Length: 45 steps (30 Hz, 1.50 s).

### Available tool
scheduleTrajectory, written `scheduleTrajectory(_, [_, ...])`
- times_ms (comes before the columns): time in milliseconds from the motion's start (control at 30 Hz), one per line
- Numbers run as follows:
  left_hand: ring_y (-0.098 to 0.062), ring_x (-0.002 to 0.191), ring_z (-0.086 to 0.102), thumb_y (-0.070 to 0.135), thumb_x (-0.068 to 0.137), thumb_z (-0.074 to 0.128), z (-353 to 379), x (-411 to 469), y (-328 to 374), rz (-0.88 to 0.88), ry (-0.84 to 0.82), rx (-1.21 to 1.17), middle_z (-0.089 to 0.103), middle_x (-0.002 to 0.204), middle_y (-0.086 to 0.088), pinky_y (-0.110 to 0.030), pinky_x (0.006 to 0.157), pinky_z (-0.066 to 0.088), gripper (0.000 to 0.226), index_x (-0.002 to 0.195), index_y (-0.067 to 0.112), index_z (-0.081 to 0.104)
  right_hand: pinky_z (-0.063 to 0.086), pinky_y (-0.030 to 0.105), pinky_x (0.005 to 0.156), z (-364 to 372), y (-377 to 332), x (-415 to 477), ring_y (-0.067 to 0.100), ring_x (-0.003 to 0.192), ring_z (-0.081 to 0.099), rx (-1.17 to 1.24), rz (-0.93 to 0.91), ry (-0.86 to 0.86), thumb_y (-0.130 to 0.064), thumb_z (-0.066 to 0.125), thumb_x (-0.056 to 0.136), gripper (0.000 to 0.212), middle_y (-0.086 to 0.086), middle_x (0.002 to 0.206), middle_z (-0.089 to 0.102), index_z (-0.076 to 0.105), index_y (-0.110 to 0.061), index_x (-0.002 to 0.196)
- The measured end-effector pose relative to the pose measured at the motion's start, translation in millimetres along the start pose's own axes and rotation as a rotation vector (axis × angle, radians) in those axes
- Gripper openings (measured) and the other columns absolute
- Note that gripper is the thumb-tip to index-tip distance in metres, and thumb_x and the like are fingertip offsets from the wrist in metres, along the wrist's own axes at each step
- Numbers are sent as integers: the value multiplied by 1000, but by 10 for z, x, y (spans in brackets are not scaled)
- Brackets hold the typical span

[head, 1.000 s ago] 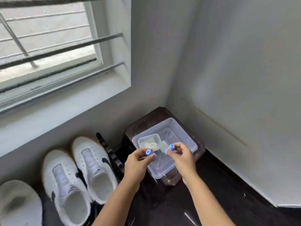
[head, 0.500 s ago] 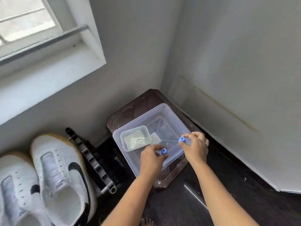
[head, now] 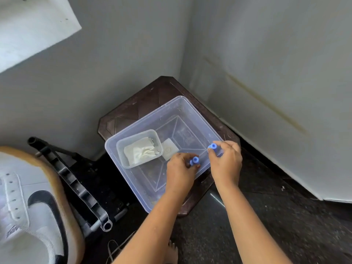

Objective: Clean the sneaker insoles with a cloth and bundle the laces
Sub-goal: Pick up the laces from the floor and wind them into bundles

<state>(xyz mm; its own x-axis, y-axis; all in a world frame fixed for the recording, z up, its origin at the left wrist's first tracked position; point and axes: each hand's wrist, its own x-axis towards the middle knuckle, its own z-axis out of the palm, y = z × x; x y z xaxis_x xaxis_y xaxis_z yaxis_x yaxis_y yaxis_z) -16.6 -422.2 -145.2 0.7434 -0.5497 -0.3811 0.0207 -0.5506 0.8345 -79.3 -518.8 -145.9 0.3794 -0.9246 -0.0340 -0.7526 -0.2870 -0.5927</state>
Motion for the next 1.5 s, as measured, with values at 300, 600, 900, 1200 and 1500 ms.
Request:
scheduleTrajectory(300, [-13,77,61,7,83,67,123,142,120,86,-48,94,66,93,-1,-23,68,51,16,95,15,74,53,29,75,-24,-8,-28,22,107,55,2,-14,-78,-21,62,88,26,0,125,51,66,-14,113])
scheduleTrajectory(600, [-10,97,57,-3,84,60,-230,-141,27,157,133,132,61,113,3,-25,86,50,37,113,19,65,44,38,86,-70,-98,-321,28,114,41,-82,-192,155,-19,57,90,33,4,134,47,60,-19,123])
scheduleTrajectory(900, [-28,94,59,4,70,76,-1004,-443,-281,175,484,623,68,100,0,-39,71,45,33,100,16,68,38,31,103,163,-832,-762,19,128,41,42,-254,-469,-24,48,97,44,3,141,45,42,-15,139])
scheduleTrajectory(1200, [-23,84,64,8,75,73,-1064,-376,-295,189,507,702,72,86,4,-35,72,43,19,89,21,73,37,29,102,341,-1046,-692,22,126,46,63,-138,-456,-20,41,100,42,8,137,52,40,-13,142])
scheduleTrajectory(1500, [-26,77,65,-7,64,71,-1153,-573,-422,234,529,643,72,86,-1,-33,62,47,35,93,14,71,46,39,99,465,-1012,-693,24,119,53,126,-186,-381,-20,48,97,44,12,135,51,43,-12,140])
